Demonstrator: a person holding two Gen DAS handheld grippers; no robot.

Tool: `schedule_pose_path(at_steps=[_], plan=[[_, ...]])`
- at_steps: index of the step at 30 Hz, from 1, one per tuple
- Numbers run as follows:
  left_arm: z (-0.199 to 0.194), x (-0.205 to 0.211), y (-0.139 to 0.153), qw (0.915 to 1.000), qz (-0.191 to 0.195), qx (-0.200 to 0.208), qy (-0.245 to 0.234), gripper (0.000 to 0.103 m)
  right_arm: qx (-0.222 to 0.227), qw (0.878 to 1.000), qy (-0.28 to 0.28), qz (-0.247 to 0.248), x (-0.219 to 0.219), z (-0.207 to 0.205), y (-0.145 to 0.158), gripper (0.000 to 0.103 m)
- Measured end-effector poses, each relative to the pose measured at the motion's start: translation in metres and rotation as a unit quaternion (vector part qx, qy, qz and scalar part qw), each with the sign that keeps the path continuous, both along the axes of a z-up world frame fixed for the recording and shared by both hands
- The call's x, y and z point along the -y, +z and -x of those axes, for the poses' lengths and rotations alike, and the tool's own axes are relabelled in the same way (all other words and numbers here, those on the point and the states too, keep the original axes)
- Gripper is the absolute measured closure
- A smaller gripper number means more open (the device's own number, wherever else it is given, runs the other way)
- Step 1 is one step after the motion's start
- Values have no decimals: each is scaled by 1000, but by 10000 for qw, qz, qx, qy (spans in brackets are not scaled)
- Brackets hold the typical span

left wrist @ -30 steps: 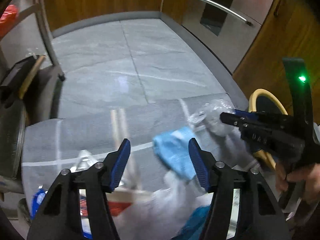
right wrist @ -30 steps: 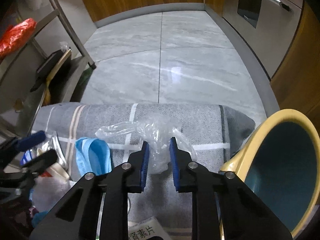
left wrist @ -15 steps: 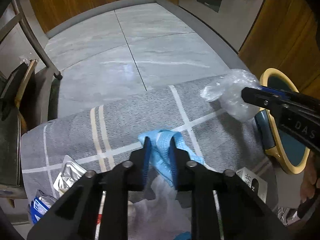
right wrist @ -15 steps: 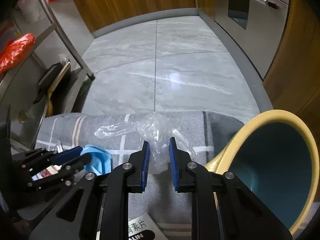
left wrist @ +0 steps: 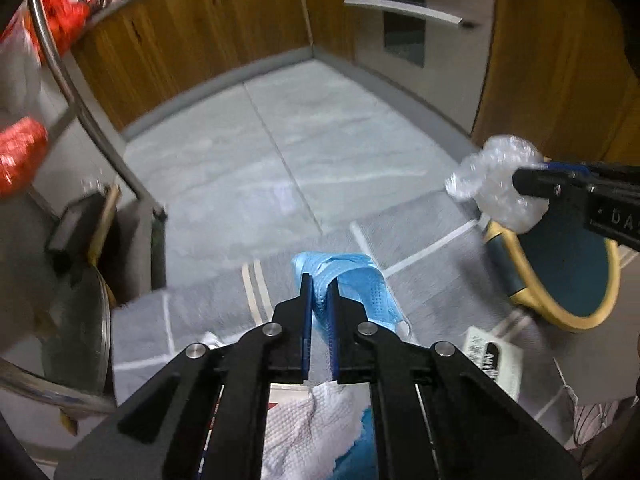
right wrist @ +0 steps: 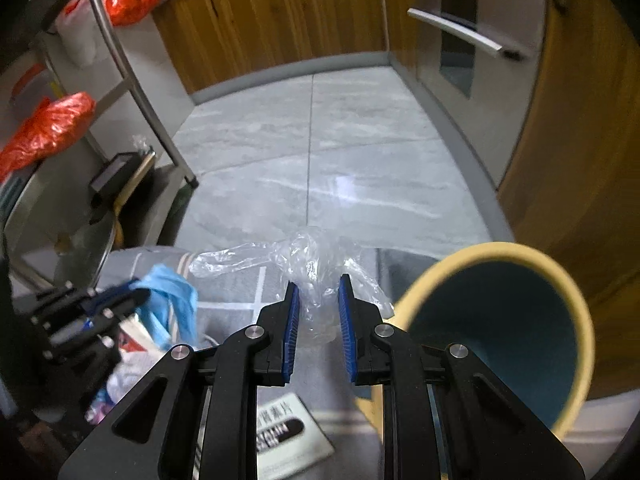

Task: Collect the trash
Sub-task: 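Drop the plastic bag and blue mask into the yellow-rimmed bin, opening both grippers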

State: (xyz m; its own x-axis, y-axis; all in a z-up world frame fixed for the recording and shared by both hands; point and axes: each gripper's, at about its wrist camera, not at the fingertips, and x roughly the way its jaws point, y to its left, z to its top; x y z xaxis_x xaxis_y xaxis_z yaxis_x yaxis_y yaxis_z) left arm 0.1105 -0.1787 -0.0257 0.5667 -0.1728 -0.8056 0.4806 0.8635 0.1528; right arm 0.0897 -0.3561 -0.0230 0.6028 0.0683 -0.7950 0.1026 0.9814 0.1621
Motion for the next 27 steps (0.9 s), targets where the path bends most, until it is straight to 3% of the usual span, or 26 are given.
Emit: schedule_pose_path(at_steps=[6,13,19,27], plan=[[19,21,40,9986,336,290,-274,97,93,9987,-499,20,41,43,21,82],[44,77,59,9934,798,192,-803,97,-182,9895,-1416,-210,105,70,3,82],[56,125,43,9864,1109,-142,-1203,97,-454,9799,-1901,-395,138,71,-24,82],[64,168,-3,9844,850,-482,-1462,96,-972,9698,-2182,-490,153,70,-56,81]])
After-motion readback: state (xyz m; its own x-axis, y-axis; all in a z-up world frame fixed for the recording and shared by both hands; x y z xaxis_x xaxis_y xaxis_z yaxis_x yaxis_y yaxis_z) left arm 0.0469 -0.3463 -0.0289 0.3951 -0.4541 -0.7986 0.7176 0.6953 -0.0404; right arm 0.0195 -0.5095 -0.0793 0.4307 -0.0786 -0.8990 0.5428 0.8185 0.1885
